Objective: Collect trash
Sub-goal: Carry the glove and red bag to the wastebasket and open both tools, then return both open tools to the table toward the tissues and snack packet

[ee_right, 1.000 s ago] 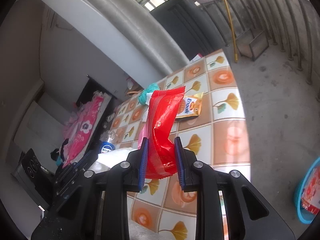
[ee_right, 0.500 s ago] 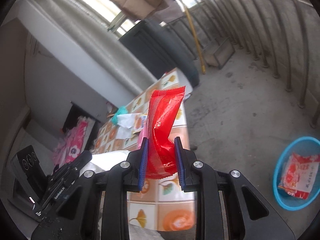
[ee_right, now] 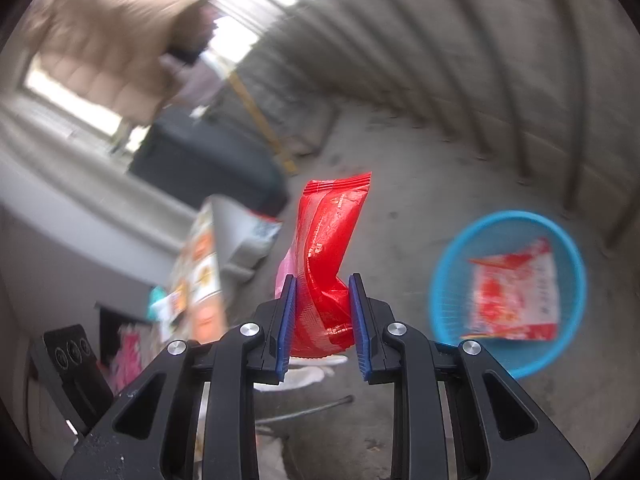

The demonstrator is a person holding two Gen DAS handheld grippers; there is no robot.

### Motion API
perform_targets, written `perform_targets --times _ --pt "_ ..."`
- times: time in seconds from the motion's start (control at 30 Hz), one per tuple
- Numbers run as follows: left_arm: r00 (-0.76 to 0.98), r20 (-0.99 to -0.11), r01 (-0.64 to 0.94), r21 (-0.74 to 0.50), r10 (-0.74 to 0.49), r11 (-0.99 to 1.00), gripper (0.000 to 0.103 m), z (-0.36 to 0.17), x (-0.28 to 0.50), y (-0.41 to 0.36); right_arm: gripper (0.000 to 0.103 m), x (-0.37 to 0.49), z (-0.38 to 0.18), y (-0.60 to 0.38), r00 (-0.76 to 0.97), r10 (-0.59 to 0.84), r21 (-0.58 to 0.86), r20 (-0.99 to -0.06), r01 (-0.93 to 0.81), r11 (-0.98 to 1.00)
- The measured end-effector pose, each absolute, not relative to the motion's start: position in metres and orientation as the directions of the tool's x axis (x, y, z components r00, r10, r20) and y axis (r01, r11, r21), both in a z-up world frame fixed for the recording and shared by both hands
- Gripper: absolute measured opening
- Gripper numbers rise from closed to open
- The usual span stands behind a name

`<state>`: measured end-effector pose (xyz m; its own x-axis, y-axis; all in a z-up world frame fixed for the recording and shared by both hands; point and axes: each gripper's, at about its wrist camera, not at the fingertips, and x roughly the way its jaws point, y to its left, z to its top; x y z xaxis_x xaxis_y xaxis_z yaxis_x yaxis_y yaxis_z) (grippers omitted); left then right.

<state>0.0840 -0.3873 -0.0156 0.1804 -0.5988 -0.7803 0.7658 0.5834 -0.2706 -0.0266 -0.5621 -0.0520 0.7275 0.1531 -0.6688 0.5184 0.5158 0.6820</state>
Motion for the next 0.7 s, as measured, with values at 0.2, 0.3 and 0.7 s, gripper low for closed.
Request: perform_targets --times 0.2,0.3,0.7 --pt "0.049 -0.804 0.768 -0.349 -0.593 0.537 0.003 -0.066 0.065 -0.459 0.029 -0.05 -0.1 -0.594 0.653 0.121 0.629 -0.747 0.638 0.443" --pt "-0.031 -0.825 0.765 -0.383 -0.564 0.519 0.023 -0.091 0.061 -0.484 0.049 -0.058 -0.126 -0.605 0.59 0.112 0.578 -0.8 0.706 0.409" --pt "0.072 -0.78 0.677 -0.42 -0.622 0.604 0.056 -0.065 0.087 -0.407 0.063 -0.056 -0.125 -0.597 0.517 0.061 0.489 -0.854 0.756 0.435"
